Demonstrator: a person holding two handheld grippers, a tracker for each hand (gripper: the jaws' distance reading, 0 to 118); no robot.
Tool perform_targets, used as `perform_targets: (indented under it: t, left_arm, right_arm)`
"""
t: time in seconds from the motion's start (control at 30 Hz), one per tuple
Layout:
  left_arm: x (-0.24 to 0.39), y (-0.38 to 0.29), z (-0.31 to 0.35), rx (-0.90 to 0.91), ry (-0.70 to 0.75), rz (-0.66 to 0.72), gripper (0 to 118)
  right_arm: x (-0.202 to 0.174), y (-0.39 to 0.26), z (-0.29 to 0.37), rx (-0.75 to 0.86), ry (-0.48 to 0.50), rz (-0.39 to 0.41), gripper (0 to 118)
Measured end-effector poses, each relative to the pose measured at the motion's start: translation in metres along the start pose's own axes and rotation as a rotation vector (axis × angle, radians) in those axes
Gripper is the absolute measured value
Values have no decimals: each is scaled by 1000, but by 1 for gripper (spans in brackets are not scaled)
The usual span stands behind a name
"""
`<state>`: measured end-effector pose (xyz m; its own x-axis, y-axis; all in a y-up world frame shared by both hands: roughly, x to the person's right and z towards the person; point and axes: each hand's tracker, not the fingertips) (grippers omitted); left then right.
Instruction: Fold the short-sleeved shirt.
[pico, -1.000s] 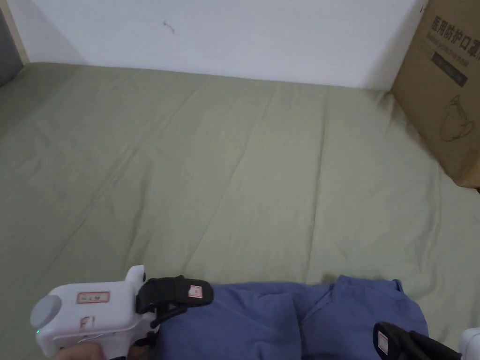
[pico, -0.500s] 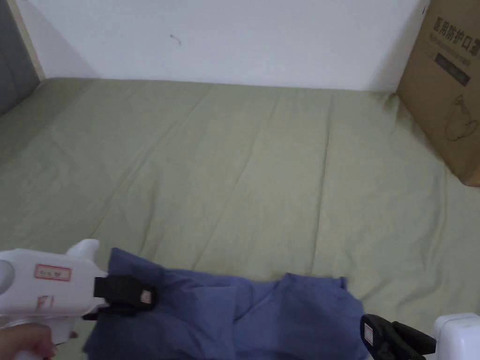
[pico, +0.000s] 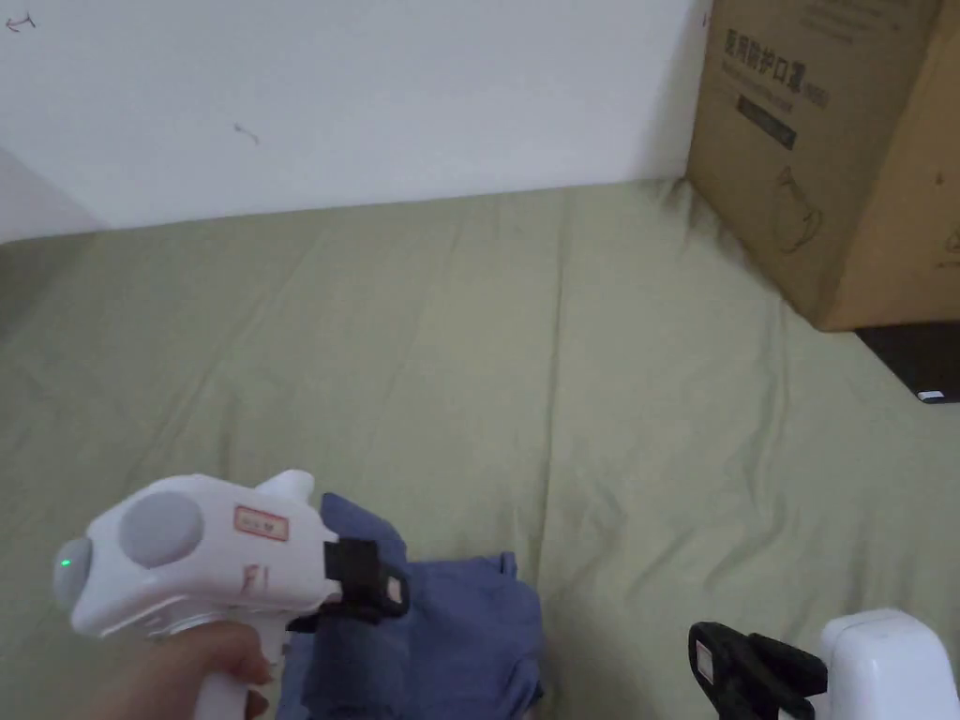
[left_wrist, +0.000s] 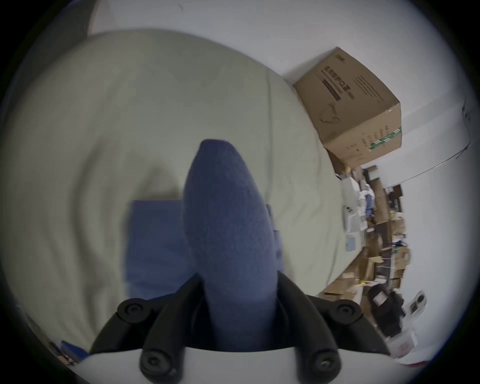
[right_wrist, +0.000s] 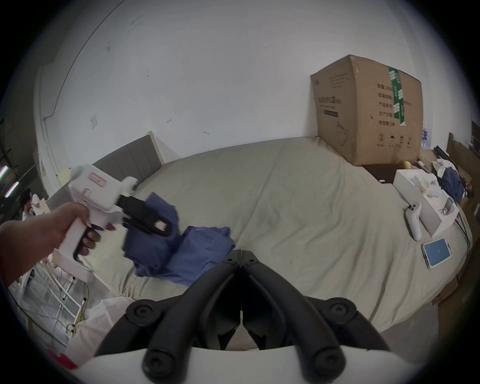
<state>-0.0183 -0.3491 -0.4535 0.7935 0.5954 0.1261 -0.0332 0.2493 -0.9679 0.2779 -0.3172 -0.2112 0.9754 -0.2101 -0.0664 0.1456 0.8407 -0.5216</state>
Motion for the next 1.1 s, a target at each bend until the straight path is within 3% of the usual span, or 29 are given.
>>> perform_targets:
  t: [0.1, 0.17, 0.23, 0.4, 0.47, 0.5, 0.57, 0.6, 0.8, 0.9, 0.97, 1.07, 1.1]
  left_arm:
    - [7, 1, -47, -38, -136, 90, 114]
    - [7, 2, -61, -88, -206, 139, 118]
    - [12, -1, -45, 1, -232, 136, 117]
    - [15, -11, 13, 172, -60, -55, 116]
    - [25, -19, 25, 219, 27, -201, 109]
    - [29, -28, 20, 239, 75, -262, 85]
    - [43, -34, 3, 224, 121, -380, 19]
    - [49, -35, -6, 199, 144, -417, 3]
    - [66, -46, -103, 44, 250, -572, 3]
    - [71, -52, -136, -68, 302, -532, 3]
    - [73, -49, -127, -2, 211, -415, 3]
    - [59, -49, -87, 109, -131, -184, 3]
    - [57, -52, -68, 192, -181, -140, 3]
  right_arm:
    - [7, -3, 1, -8, -22, -19, 0]
    - [11, -5, 1, -16, -27, -31, 0]
    - [13, -6, 1, -16, -28, -38, 0]
    - [19, -3, -1, -13, -21, -58, 0]
    - [20, -1, -2, -12, -15, -59, 0]
    - [20, -1, -3, -11, -16, -56, 0]
    - [21, 0, -5, -13, -17, -47, 0]
    - [21, 1, -6, -15, -19, -46, 0]
    - [26, -1, -2, -11, -32, -60, 0]
    - [31, -2, -3, -33, 1, -87, 0]
    - [30, -2, -2, -38, 6, -93, 0]
    - [28, 1, 3, -19, 52, -106, 0]
    - [28, 3, 5, 3, 99, -121, 0]
